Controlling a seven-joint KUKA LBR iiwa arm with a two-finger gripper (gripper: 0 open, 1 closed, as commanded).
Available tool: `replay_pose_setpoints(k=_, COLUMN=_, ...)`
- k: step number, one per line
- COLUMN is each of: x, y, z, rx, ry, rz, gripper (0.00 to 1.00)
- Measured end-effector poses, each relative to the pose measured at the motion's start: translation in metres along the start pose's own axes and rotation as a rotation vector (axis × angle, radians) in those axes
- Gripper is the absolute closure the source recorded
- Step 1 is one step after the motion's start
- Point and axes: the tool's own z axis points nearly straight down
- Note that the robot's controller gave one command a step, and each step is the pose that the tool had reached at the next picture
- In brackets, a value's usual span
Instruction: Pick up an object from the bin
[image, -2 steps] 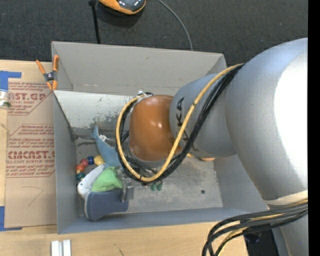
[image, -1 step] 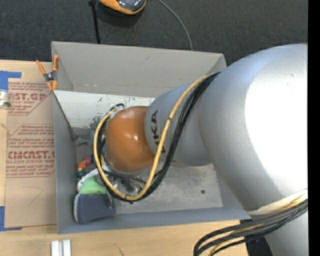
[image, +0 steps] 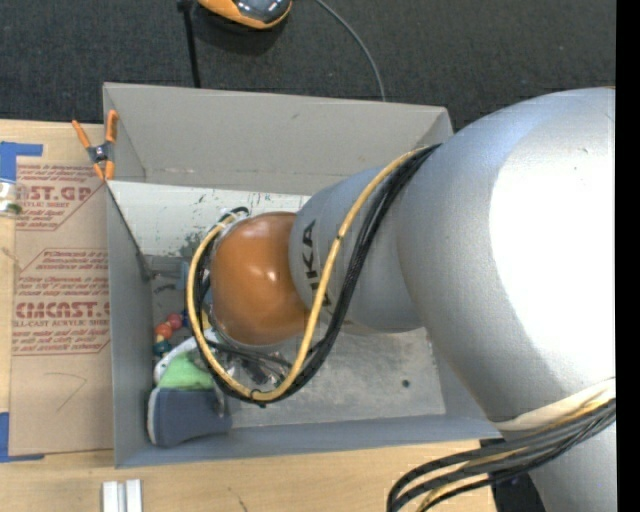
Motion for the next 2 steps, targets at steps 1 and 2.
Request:
replay_pose_setpoints(k=1, x=0.000, y=0.011, z=-0.041, rx=-0.004, ry=0.009, rz=-0.053, gripper=1.00)
replay_pose_setpoints(k=2, x=-0.008, y=0.017, z=-0.068, rx=-0.004, ry=0.000, rz=-0.067, gripper=1.00)
